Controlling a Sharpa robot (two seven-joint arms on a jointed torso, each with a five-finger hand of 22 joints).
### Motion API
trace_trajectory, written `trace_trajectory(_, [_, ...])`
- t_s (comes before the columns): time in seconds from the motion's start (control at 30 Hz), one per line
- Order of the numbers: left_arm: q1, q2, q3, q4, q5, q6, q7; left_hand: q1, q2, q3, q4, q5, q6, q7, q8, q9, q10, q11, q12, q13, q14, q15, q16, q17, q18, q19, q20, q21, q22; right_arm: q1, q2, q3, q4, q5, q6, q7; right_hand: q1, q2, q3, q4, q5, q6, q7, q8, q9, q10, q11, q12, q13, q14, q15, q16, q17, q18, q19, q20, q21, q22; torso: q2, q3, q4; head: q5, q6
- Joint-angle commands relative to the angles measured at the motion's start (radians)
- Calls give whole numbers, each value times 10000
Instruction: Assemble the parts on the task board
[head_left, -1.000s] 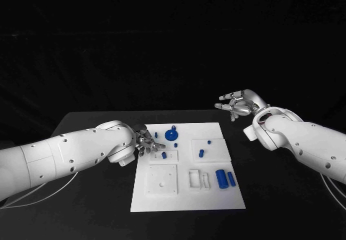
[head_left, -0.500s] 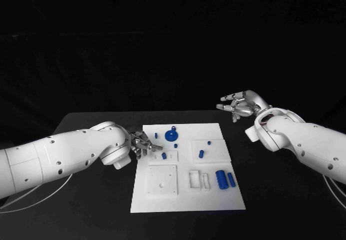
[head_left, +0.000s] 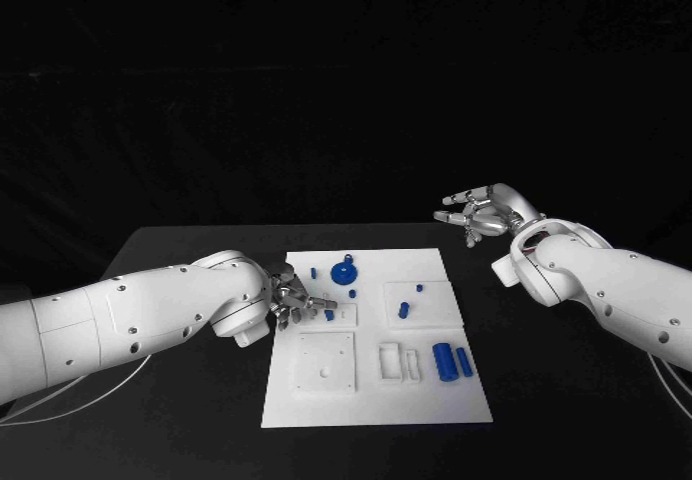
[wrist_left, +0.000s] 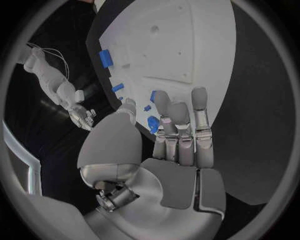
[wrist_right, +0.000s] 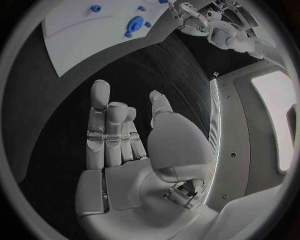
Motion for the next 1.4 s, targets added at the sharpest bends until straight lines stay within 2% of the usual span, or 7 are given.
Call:
trace_trajectory(0.03, [6, 124, -41, -63, -165, 230, -77, -33, 55, 29, -9, -40, 266, -53, 119, 48, 480, -12, -6, -9, 20, -4, 58, 23, -72, 43, -20, -33, 177, -8, 1, 6, 24, 8, 68, 80, -58, 2, 11, 51, 54, -58, 16, -49, -5, -62, -20, 22, -22, -10, -25, -60, -11, 210, 357, 61, 48, -20, 17, 7, -19, -4, 9])
trace_trajectory(0.23, [-4, 359, -168, -243, -203, 264, -75, 57, 269, 143, -30, -36, 334, -78, 136, 222, 479, -20, 30, -5, 20, -13, 75, 39, -73, 44, -24, -24, 180, -9, 7, 6, 28, 10, 67, 80, -58, 2, 11, 51, 54, -58, 16, -49, -5, -62, -20, 22, -22, -10, -25, -60, -11, 210, 357, 61, 48, -20, 21, 11, -26, -27, 2])
trace_trajectory(0.37, [-26, 489, -217, -346, -210, 255, -54, 102, 407, 185, -50, -35, 347, -106, 151, 683, 477, -31, 35, -16, 16, -16, 78, 41, -74, 38, -24, -8, 179, -10, 13, 6, 30, 10, 71, 80, -58, 2, 11, 51, 54, -58, 16, -49, -5, -62, -20, 22, -22, -10, -25, -60, -11, 210, 357, 61, 48, -20, 33, 2, -19, -62, -8])
trace_trajectory(0.87, [-52, 809, -243, -810, -271, 331, -94, 257, 1021, 53, -353, -27, 318, -164, 187, 1893, 476, -56, 58, -5, 21, -28, 109, 18, -74, 24, -26, 34, 180, -10, 28, 6, 41, 10, 70, 76, -58, 2, 11, 51, 54, -58, 16, -49, -5, -62, -20, 22, -22, -10, -25, -60, -11, 210, 357, 61, 48, -20, 16, -1, 1, -96, -65])
trace_trajectory(1.1, [-56, 990, -249, -1062, -274, 615, -74, 292, 1425, -145, -951, 6, 417, -218, 269, 2435, 475, -73, 73, 14, 14, -26, 139, -1, -73, 6, -10, 47, 181, -10, 46, 6, 38, 10, 77, 76, -58, 2, 11, 51, 54, -58, 16, -49, -5, -62, -20, 22, -22, -10, -25, -60, -11, 210, 357, 61, 48, -20, 21, 1, -12, -87, -96])
trace_trajectory(1.27, [-72, 1098, -261, -1222, -257, 802, -59, 239, 1759, -397, -1459, 388, 382, -226, 178, 2904, 474, -71, 78, 39, -1, -14, 183, -46, -59, -18, 6, 71, 181, -11, 59, 6, 34, -15, 80, 80, -50, 11, 14, 49, 61, -44, 15, -50, -5, -49, -23, 35, -17, 3, -27, -42, 4, 211, 360, 59, 62, -27, 19, 3, -7, -108, -112])
trace_trajectory(1.4, [-79, 1147, -265, -1313, -248, 890, -49, 236, 1829, -469, -1578, 424, 376, -218, 104, 2993, 471, -64, 65, 45, -10, -13, 192, -67, -54, -25, 12, 81, 182, -14, 83, 6, 18, -39, 84, 82, -49, 8, 14, 45, 83, -35, 14, -49, -5, -52, -22, 30, -23, -2, -27, -56, -7, 211, 355, 60, 61, -29, 19, 9, -7, -104, -123])
